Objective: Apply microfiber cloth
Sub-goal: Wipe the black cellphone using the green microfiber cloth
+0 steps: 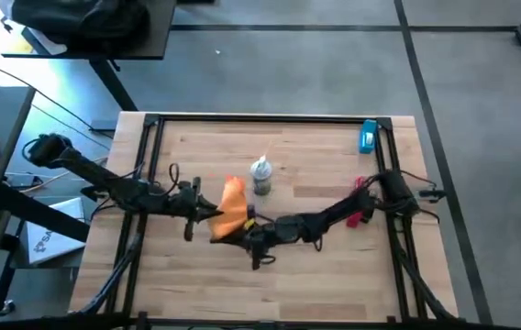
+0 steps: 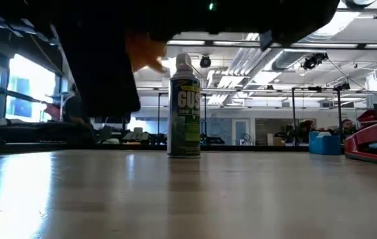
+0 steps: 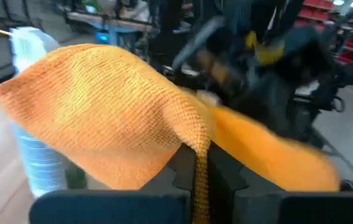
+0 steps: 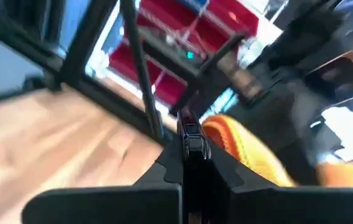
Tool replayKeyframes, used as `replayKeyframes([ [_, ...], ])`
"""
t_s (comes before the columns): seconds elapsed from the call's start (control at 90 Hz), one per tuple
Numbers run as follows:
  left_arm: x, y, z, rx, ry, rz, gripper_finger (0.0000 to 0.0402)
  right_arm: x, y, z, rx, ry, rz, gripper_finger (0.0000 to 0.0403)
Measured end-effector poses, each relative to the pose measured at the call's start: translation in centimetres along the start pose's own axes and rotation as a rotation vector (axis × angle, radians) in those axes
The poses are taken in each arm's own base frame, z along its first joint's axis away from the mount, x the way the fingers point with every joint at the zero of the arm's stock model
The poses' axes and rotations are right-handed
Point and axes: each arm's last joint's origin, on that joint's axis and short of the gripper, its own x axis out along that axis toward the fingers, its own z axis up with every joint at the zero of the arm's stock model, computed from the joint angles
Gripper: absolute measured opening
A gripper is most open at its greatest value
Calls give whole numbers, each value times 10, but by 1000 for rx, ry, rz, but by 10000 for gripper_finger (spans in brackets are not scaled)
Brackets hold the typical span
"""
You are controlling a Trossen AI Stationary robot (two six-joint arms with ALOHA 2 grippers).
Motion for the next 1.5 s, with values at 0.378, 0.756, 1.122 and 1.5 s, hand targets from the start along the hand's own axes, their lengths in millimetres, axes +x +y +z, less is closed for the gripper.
replayKeyframes([
  [0.378, 18, -2, -31, -45, 260, -181, 0, 32, 52, -19, -357, -71, -53, 0],
  [0.756, 0, -26, -68, -117, 629, -256, 0, 38, 67, -29, -452, 13, 98, 0],
  [1.122, 18, -22, -81, -83, 597, -169, 0, 42, 59, -36, -450, -26, 187, 0],
  [1.5, 37, 15, -92, 124, 606, -25, 0, 41, 61, -37, -450, -34, 232, 0],
])
